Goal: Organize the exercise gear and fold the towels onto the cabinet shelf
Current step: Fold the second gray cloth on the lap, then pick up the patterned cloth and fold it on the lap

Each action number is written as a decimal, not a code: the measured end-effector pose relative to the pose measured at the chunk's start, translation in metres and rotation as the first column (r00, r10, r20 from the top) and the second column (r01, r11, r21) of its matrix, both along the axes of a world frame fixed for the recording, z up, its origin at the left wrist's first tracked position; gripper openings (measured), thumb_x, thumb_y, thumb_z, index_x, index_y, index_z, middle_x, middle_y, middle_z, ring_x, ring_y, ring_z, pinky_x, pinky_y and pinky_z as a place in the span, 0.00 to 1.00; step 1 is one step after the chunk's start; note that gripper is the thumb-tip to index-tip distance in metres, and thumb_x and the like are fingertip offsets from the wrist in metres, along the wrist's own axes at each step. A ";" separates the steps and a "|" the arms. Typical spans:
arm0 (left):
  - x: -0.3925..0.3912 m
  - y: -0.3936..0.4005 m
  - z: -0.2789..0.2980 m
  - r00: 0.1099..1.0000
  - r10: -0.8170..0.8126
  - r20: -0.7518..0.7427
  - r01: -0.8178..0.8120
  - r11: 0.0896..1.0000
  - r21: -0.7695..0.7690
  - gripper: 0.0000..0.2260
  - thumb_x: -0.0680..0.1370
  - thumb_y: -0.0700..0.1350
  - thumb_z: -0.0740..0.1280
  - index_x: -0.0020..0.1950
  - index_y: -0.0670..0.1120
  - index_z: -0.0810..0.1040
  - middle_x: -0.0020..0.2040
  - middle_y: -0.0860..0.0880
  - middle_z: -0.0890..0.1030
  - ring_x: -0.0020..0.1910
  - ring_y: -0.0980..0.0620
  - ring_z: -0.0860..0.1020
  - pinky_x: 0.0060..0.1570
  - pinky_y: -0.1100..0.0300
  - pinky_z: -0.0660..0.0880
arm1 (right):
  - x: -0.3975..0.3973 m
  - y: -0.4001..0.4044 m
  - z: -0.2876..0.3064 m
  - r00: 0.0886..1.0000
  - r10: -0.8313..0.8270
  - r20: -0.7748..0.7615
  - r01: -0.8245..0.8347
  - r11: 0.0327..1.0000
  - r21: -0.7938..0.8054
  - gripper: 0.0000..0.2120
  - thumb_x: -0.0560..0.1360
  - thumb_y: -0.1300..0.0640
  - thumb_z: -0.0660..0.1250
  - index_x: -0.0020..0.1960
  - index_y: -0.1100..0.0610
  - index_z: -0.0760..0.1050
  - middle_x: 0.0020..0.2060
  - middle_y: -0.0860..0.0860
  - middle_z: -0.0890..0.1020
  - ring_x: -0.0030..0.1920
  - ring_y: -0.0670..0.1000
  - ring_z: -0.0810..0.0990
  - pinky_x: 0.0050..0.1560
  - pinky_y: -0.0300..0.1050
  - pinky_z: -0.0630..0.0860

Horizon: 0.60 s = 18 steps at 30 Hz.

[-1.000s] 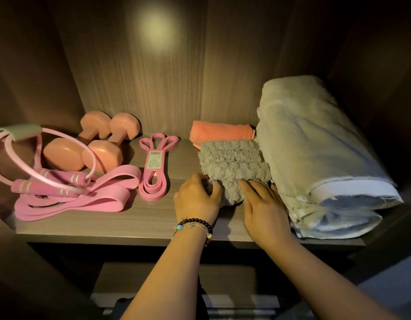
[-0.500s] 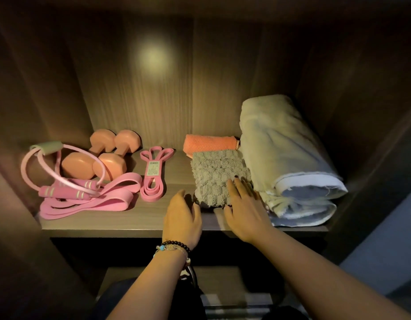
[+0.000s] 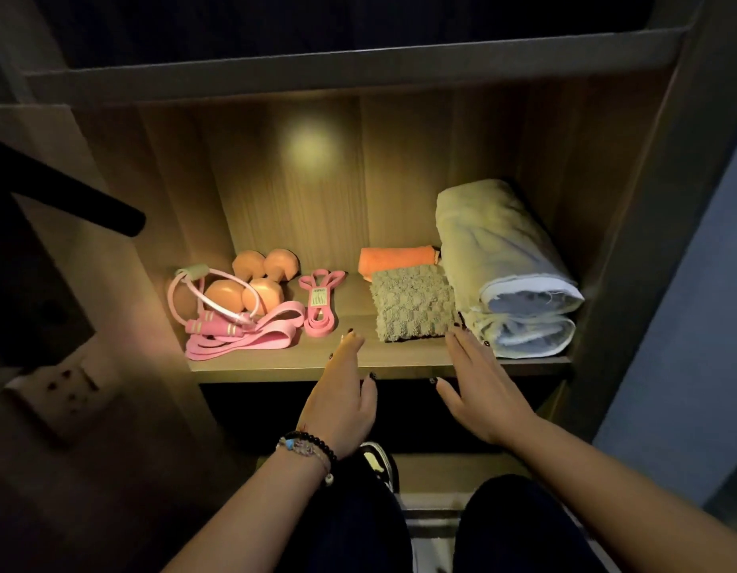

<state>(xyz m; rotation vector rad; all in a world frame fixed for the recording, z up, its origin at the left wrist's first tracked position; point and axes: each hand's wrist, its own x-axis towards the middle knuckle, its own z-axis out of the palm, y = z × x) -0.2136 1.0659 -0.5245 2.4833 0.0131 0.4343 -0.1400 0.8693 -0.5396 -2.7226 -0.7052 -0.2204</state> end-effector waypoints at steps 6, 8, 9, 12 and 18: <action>-0.007 -0.033 0.023 0.994 -0.104 0.042 0.103 0.994 0.035 0.25 0.82 0.47 0.57 0.77 0.49 0.53 0.79 0.52 0.54 0.77 0.57 0.53 0.71 0.65 0.52 | -0.038 -0.028 0.024 0.997 -0.075 -0.002 0.074 0.995 0.066 0.33 0.82 0.45 0.53 0.79 0.56 0.43 0.78 0.51 0.46 0.78 0.50 0.42 0.77 0.50 0.43; 0.000 -0.049 0.031 0.989 -0.141 0.051 0.140 0.990 0.028 0.25 0.82 0.47 0.57 0.77 0.49 0.54 0.79 0.51 0.54 0.77 0.57 0.53 0.72 0.64 0.51 | -0.042 -0.039 0.032 0.995 -0.100 0.003 0.100 0.991 0.084 0.32 0.81 0.44 0.53 0.79 0.56 0.44 0.78 0.51 0.46 0.78 0.49 0.42 0.77 0.50 0.44; 0.003 -0.057 0.035 0.984 -0.169 0.058 0.167 0.986 0.025 0.24 0.82 0.47 0.57 0.77 0.49 0.54 0.79 0.51 0.55 0.77 0.57 0.52 0.71 0.65 0.51 | -0.043 -0.046 0.036 0.994 -0.113 0.015 0.111 0.989 0.099 0.32 0.81 0.44 0.54 0.79 0.55 0.45 0.78 0.50 0.46 0.78 0.49 0.41 0.77 0.49 0.43; 0.018 -0.082 0.044 0.963 -0.259 0.070 0.258 0.966 0.020 0.22 0.83 0.47 0.56 0.77 0.48 0.56 0.79 0.51 0.55 0.77 0.57 0.51 0.70 0.68 0.49 | -0.045 -0.074 0.043 0.982 -0.180 0.060 0.169 0.973 0.156 0.31 0.81 0.45 0.56 0.78 0.54 0.48 0.78 0.49 0.47 0.77 0.49 0.38 0.75 0.48 0.42; 0.055 -0.149 0.059 0.888 -0.456 0.058 0.453 0.890 0.056 0.23 0.83 0.47 0.56 0.77 0.47 0.56 0.79 0.51 0.55 0.77 0.58 0.50 0.75 0.61 0.50 | -0.047 -0.163 0.045 0.919 -0.389 0.055 0.371 0.905 0.210 0.31 0.79 0.46 0.57 0.78 0.55 0.51 0.78 0.50 0.50 0.77 0.48 0.40 0.75 0.49 0.45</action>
